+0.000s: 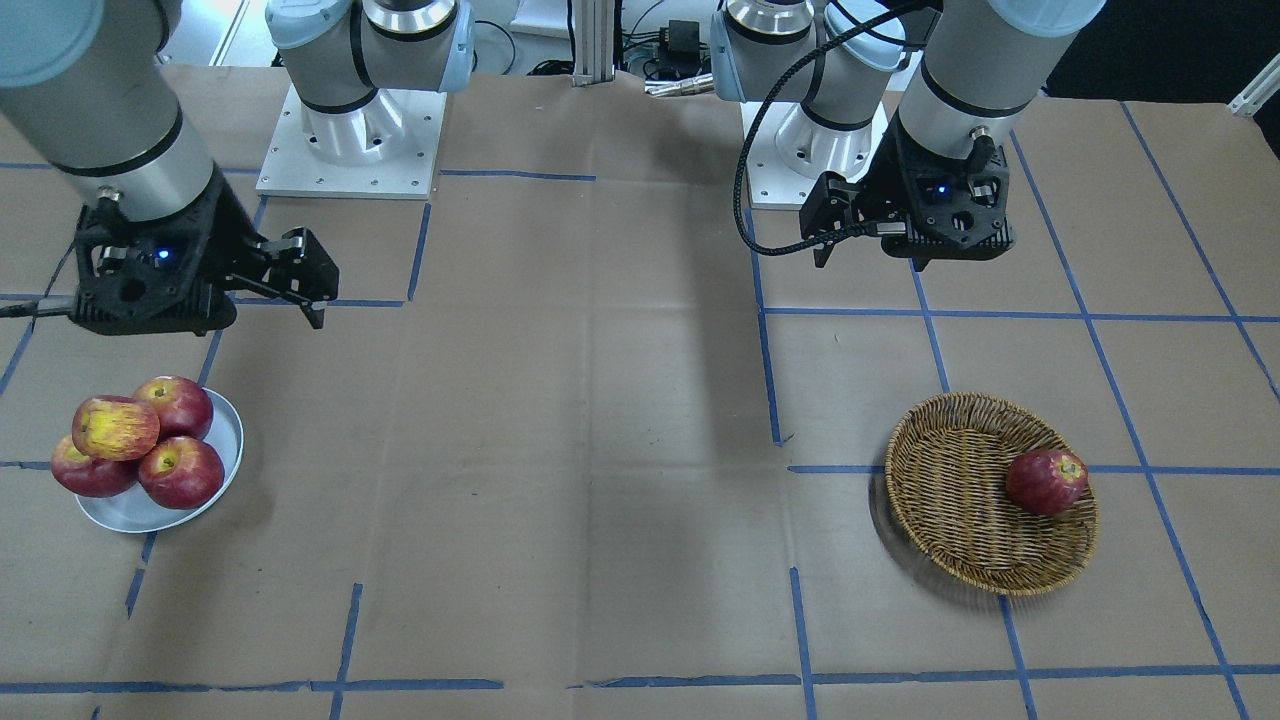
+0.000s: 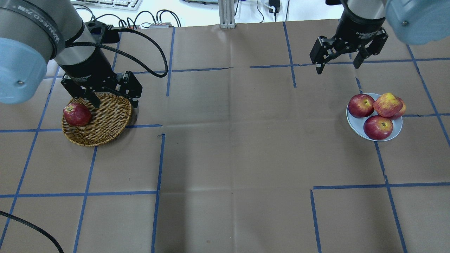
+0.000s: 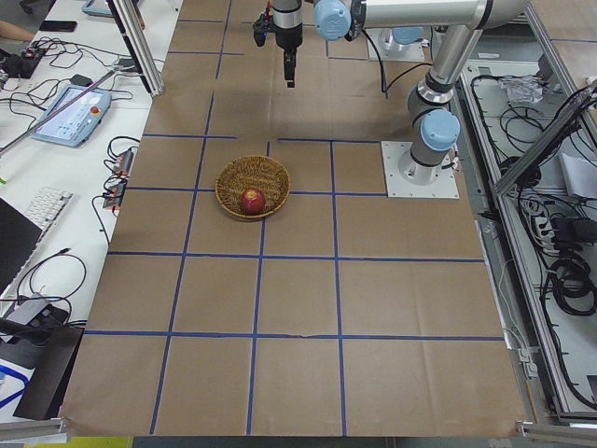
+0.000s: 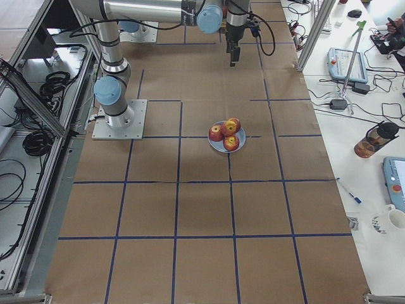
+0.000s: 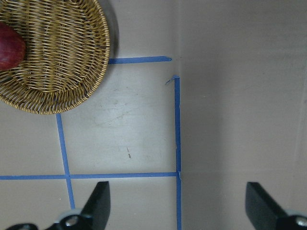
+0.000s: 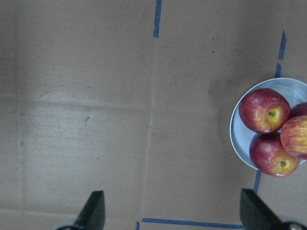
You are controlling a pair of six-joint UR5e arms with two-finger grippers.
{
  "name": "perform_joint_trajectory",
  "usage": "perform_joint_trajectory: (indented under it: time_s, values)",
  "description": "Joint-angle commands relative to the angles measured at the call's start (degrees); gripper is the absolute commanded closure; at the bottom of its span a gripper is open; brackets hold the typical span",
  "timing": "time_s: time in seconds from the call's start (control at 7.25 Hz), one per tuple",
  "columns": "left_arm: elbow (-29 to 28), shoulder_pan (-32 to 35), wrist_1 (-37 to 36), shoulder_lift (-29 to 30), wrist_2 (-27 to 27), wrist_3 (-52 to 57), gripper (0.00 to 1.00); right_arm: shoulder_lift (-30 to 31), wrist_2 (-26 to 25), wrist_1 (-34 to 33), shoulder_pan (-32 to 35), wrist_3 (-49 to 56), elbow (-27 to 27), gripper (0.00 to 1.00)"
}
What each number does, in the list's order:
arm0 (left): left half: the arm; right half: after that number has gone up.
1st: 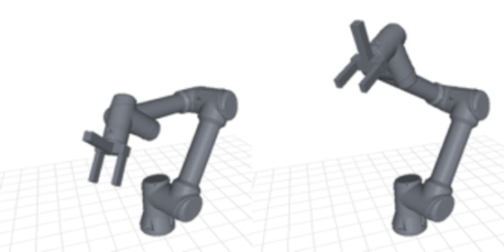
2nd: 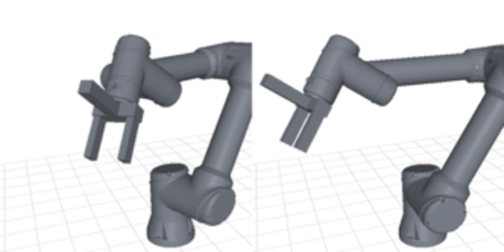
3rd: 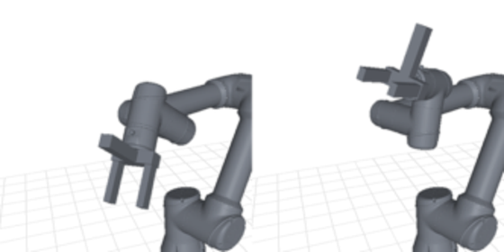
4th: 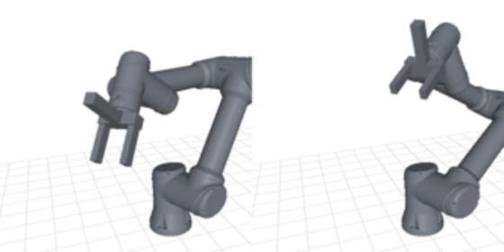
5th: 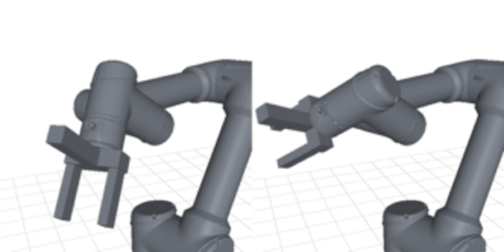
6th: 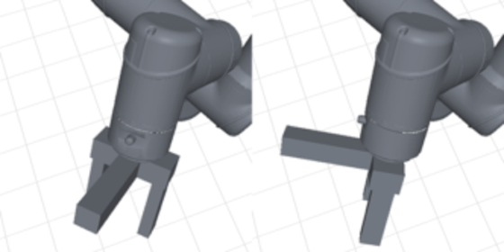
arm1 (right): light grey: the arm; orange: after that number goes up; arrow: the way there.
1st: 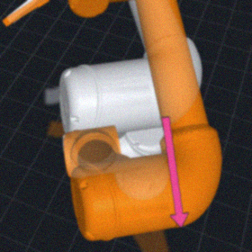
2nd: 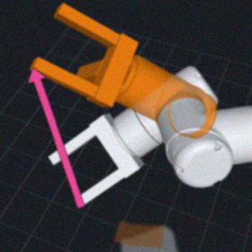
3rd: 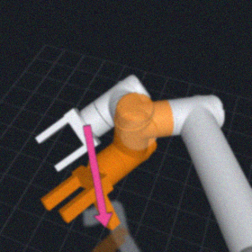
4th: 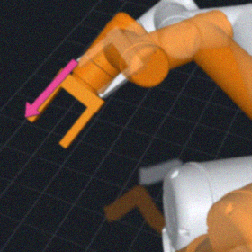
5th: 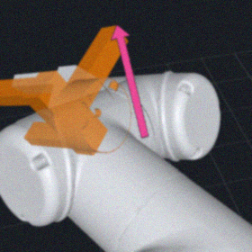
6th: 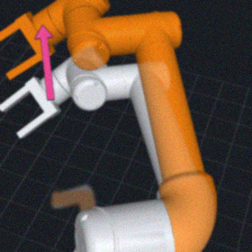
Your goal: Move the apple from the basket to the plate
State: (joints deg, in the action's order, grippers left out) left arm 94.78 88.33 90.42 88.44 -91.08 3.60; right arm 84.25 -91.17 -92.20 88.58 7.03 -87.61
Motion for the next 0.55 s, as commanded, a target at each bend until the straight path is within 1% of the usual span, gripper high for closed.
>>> perform_joint_trajectory:
  time_s: [0.0, 0.28, 0.41]
  values:
    - [0.1, 0.0, 0.0, -0.3, 0.0, 0.1, 0.01, 2.1, -0.1, -0.1, 0.5, -1.8, -2.4, 0.0]
    - [0.1, 0.0, 0.0, -0.4, -0.1, 0.2, 0.01, 2.2, -0.1, 0.2, 0.5, -6.2, -2.2, 0.0]
    - [0.1, 0.0, 0.0, -0.3, -0.1, 0.1, 0.01, 2.3, 0.0, 0.3, 0.5, -6.3, -2.2, 0.0]
